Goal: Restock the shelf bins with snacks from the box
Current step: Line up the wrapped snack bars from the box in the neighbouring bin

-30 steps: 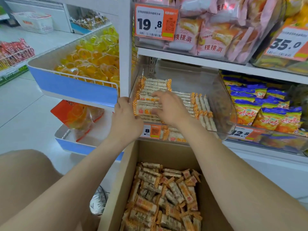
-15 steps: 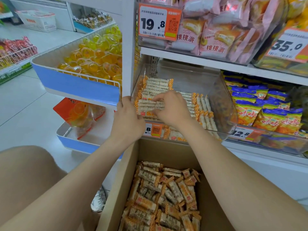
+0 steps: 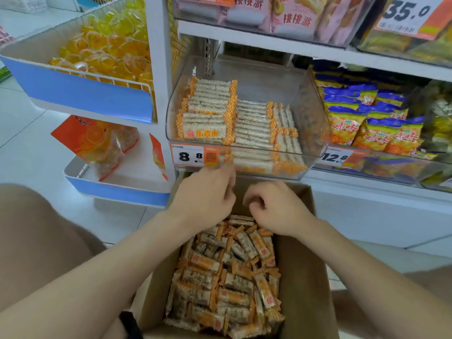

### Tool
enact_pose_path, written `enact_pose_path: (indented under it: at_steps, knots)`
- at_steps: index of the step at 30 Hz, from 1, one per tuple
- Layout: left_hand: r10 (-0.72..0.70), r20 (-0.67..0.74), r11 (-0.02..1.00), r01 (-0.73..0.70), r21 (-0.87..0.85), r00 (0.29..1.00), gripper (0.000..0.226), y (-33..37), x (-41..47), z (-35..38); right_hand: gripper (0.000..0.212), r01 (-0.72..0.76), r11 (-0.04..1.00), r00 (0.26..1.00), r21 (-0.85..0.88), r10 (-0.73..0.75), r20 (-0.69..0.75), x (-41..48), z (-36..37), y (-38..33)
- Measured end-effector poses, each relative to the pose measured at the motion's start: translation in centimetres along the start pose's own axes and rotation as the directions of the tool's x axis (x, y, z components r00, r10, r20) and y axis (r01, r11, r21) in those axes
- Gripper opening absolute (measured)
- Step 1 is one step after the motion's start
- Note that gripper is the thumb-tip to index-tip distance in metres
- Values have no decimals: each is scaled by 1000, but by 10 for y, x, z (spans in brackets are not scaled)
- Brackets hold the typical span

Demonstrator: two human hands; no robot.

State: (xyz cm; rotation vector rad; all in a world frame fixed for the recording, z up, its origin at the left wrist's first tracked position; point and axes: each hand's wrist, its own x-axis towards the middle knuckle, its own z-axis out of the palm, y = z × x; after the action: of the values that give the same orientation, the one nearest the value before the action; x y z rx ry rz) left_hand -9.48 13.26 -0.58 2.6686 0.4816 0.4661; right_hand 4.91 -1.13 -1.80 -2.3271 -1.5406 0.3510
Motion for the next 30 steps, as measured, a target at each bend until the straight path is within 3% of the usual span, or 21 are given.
enact_pose_path:
  at_steps: [3, 7, 9, 16, 18, 20, 25, 28, 30]
  knots:
    - [-64, 410, 991, 8, 137, 910, 7, -6, -5, 40, 33, -282, 958, 912, -54, 285, 295, -15, 29, 49]
    - [-154, 668, 985, 60, 161, 728, 24, -31, -4, 94, 18, -429, 898, 794, -95, 425, 435, -32, 65, 80]
    - [-199, 699, 978, 98, 183, 687, 29, -46, -6, 118, 10, -465, 875, 753, -131, 469, 462, -34, 92, 88]
    - [-431, 630, 900, 357, 250, 646, 59, -102, -19, 196, 62, -385, 882, 697, -272, 471, 541, -29, 175, 116]
    - [-461, 613, 885, 386, 261, 642, 62, -111, -20, 214, 66, -344, 861, 632, -375, 508, 585, -30, 191, 121]
    - [-454, 607, 888, 383, 254, 652, 65, -116, -24, 230, 64, -338, 846, 618, -412, 530, 581, -31, 204, 122]
    - [-446, 621, 889, 400, 224, 644, 72, -126, -36, 256, 51, -537, 826, 722, -170, 554, 414, -31, 220, 119]
    - [-420, 641, 907, 304, 290, 643, 73, -127, -42, 263, 50, -625, 780, 722, -24, 590, 361, -33, 224, 115]
    - [-406, 666, 911, 217, 351, 625, 74, -122, -45, 261, 65, -697, 704, 700, 137, 626, 344, -34, 224, 111]
